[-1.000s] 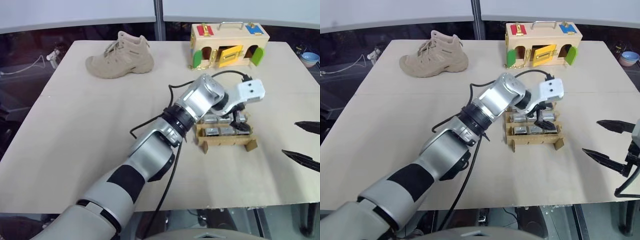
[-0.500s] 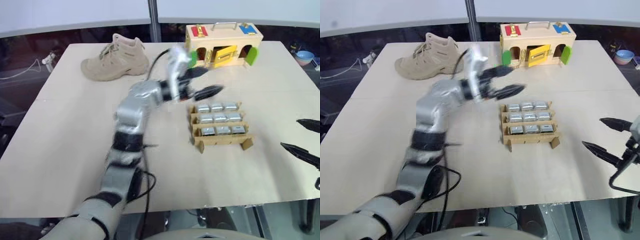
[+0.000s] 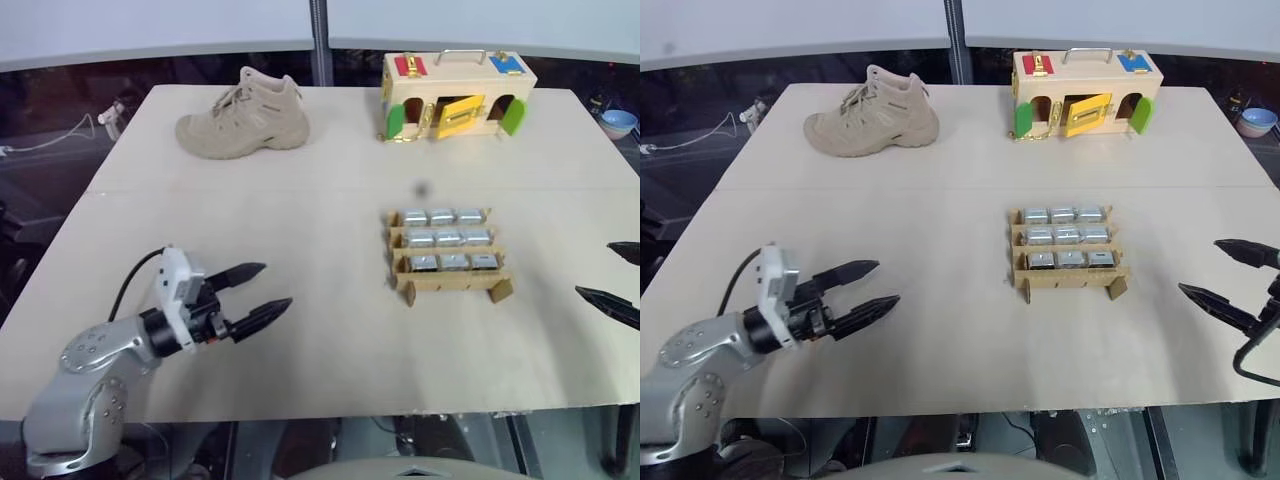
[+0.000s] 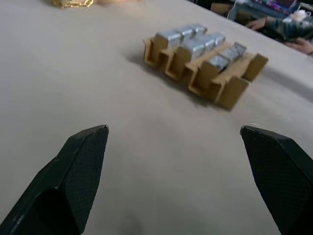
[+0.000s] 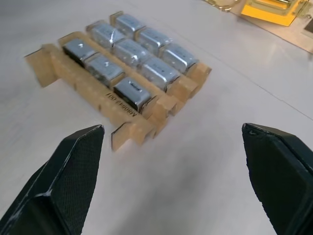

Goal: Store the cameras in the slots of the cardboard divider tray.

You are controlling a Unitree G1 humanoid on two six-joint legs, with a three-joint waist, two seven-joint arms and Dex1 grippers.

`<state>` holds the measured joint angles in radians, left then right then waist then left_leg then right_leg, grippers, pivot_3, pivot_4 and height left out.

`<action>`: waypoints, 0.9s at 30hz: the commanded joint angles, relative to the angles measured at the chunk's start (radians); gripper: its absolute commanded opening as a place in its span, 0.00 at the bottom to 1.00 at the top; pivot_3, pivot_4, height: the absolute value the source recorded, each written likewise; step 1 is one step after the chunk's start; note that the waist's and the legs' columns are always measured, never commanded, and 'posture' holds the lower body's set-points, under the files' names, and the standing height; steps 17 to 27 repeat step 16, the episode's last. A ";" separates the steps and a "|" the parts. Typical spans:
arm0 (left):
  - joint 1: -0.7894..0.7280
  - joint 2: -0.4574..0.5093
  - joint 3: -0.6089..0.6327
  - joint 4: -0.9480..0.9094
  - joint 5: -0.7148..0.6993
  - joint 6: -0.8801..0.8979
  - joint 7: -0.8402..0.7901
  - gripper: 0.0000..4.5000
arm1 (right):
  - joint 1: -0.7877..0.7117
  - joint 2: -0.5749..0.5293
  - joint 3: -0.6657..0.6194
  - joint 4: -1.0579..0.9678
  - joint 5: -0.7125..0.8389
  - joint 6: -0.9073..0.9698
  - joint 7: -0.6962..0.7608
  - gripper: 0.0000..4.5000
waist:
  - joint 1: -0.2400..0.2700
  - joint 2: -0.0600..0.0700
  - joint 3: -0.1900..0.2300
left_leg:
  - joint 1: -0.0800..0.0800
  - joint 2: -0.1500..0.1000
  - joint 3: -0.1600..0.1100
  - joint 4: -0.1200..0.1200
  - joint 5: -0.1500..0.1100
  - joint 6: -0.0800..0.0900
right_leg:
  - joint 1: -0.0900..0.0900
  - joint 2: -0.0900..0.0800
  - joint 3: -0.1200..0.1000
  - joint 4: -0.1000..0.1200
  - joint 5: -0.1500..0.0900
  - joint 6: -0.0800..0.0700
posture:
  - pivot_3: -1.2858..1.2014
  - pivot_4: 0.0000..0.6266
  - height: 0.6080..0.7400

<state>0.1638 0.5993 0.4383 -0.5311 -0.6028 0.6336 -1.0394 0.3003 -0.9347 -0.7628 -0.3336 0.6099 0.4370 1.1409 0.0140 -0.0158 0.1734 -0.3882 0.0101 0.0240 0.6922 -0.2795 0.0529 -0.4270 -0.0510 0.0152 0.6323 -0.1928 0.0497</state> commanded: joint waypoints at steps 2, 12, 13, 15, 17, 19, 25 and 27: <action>-0.011 0.034 0.038 -0.026 -0.049 -0.031 0.035 0.99 | -0.019 -0.035 -0.039 0.018 0.013 0.018 0.007 1.00 | 0.000 0.000 0.000 | 0.001 0.000 0.000 0.000 0.000 0.000 | 0.001 0.000 0.000 0.000 0.000 0.000 | 0.52 0.24 1.00; 0.043 0.047 0.008 -0.109 -0.116 -0.026 0.095 0.99 | -0.107 -0.036 0.033 0.038 -0.017 0.029 -0.062 1.00 | -0.003 0.000 0.000 | 0.002 0.000 0.003 -0.003 0.000 0.000 | 0.001 0.001 0.002 -0.001 0.000 0.000 | 0.52 0.24 1.00; 0.055 0.052 0.006 -0.116 -0.117 -0.027 0.095 0.99 | -0.115 -0.037 0.037 0.042 -0.018 0.026 -0.066 1.00 | -0.002 0.000 0.000 | 0.002 0.000 0.003 -0.003 0.000 0.000 | 0.000 0.001 0.002 -0.001 0.000 0.000 | 0.52 0.24 1.00; 0.075 0.063 0.001 -0.125 -0.119 -0.030 0.095 0.99 | -0.130 -0.038 0.045 0.048 -0.020 0.026 -0.071 1.00 | -0.002 0.000 0.000 | 0.002 0.000 0.003 -0.003 0.000 0.000 | 0.000 0.001 0.002 -0.001 0.000 0.000 | 0.52 0.24 1.00; 0.083 0.066 0.000 -0.128 -0.119 -0.033 0.097 0.99 | -0.134 -0.038 0.047 0.049 -0.021 0.024 -0.071 1.00 | -0.002 0.000 0.000 | 0.002 0.000 0.003 -0.003 0.000 0.000 | 0.000 0.001 0.002 -0.001 0.000 0.000 | 0.52 0.24 1.00; 0.083 0.066 0.000 -0.128 -0.119 -0.033 0.097 0.99 | -0.134 -0.038 0.047 0.049 -0.021 0.024 -0.071 1.00 | -0.002 0.000 0.000 | 0.002 0.000 0.003 -0.003 0.000 0.000 | 0.000 0.001 0.002 -0.001 0.000 0.000 | 0.52 0.24 1.00; 0.083 0.066 0.000 -0.128 -0.119 -0.033 0.097 0.99 | -0.134 -0.038 0.047 0.049 -0.021 0.024 -0.071 1.00 | -0.002 0.000 0.000 | 0.002 0.000 0.003 -0.003 0.000 0.000 | 0.000 0.001 0.002 -0.001 0.000 0.000 | 0.52 0.24 1.00; 0.083 0.066 0.000 -0.128 -0.119 -0.033 0.097 0.99 | -0.134 -0.038 0.047 0.049 -0.021 0.024 -0.071 1.00 | -0.002 0.000 0.000 | 0.002 0.000 0.003 -0.003 0.000 0.000 | 0.000 0.001 0.002 -0.001 0.000 0.000 | 0.52 0.24 1.00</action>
